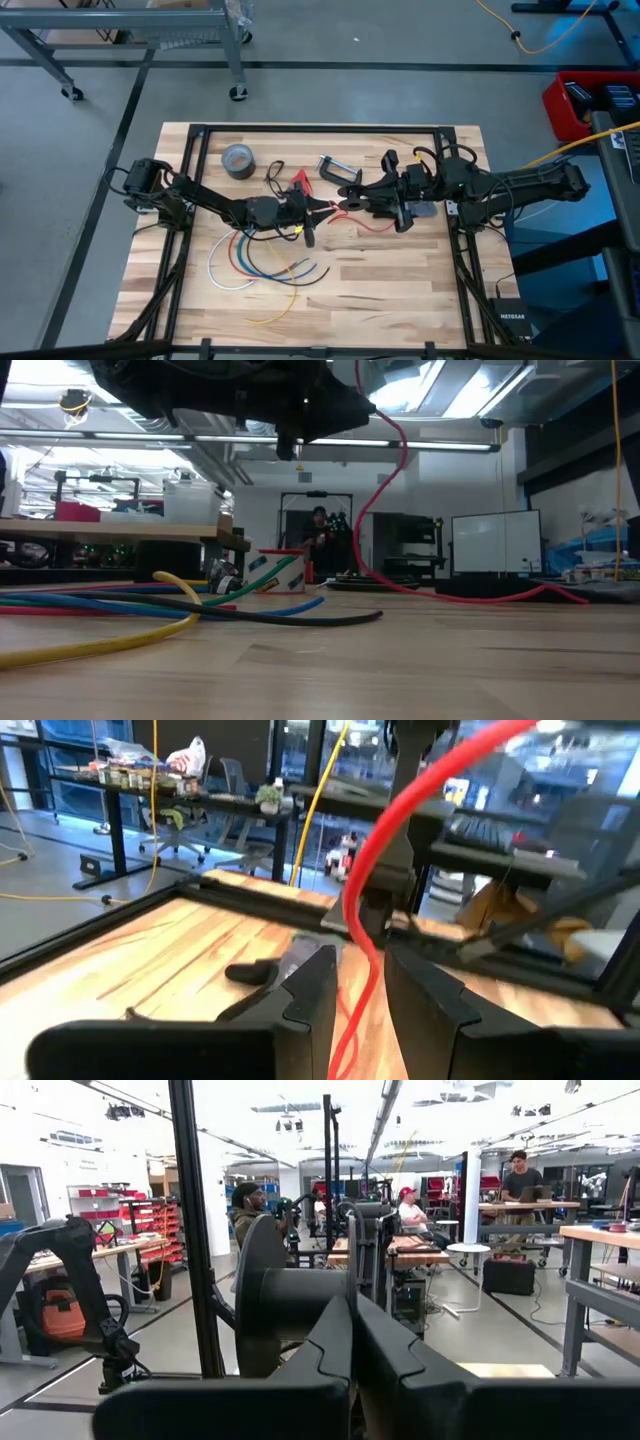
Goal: Coil cords
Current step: Coil the orange wire on the spool
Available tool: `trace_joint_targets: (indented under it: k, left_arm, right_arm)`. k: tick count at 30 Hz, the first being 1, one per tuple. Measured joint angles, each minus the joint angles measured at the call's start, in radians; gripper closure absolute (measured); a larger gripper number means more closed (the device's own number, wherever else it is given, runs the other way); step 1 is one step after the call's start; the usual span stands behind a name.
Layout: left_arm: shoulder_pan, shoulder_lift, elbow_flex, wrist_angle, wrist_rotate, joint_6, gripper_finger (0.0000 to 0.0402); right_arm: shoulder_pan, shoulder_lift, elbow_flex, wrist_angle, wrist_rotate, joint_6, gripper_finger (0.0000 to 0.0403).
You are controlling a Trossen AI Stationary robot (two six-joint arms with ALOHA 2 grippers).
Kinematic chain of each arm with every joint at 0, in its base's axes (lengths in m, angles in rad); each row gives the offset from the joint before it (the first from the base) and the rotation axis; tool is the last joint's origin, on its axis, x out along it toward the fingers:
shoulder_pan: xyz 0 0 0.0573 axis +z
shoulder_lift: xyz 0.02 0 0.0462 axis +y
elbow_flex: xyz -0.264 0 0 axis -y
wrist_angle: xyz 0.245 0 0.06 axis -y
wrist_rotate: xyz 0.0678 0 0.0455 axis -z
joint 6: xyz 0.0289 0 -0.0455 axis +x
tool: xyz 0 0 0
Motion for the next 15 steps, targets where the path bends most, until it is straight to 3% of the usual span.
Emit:
trace_joint_targets:
  k: [15]
  left_arm:
    - [0.001,0.000,0.011,0.015,0.018,0.015,0.0320]
  right_arm:
    - [0.000,0.004,0.000,0.007,0.001,-0.024,0.0398]
